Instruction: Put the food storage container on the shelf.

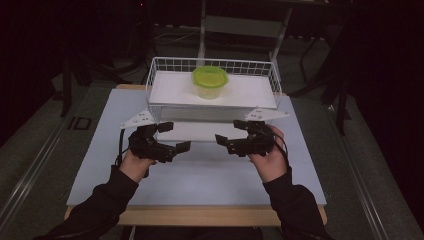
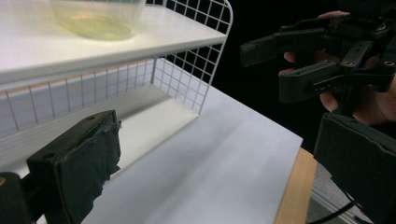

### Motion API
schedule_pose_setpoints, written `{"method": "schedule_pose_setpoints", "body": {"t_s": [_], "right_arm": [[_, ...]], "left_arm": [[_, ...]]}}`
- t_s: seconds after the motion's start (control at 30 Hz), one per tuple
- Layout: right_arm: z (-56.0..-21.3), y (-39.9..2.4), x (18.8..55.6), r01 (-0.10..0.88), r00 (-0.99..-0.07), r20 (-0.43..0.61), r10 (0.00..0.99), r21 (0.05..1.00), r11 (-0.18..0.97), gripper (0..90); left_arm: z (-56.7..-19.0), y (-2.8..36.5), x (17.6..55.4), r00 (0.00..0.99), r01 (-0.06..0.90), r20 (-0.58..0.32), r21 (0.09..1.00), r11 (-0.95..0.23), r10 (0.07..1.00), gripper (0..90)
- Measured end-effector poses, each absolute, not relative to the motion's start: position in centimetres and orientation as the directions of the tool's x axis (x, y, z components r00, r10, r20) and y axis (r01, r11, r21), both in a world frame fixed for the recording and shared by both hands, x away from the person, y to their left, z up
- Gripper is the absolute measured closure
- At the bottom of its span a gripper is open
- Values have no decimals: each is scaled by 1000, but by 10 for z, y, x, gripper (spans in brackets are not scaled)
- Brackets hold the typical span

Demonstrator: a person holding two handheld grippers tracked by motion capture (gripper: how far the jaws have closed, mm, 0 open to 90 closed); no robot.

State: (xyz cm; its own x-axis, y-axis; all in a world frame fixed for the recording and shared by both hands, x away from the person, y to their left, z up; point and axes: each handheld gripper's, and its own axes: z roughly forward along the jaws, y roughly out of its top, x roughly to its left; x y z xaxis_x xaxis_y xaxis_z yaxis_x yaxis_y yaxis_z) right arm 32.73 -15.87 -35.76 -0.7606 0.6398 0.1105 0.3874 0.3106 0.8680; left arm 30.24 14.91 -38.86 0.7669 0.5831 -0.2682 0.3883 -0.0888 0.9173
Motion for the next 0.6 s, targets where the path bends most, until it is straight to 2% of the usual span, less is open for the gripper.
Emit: {"method": "schedule_pose_setpoints", "body": {"t_s": [0.37, 0.6], "right_arm": [[-400, -184, 303, 397, -762, 128, 635, 867, 302, 181], [-428, -199, 288, 420, -751, 140, 646, 856, 303, 180]], "left_arm": [[-414, 145, 273, 811, 333, -185, 926, -178, 555, 12], [-438, 147, 262, 824, 332, -173, 919, -213, 540, 12]]}}
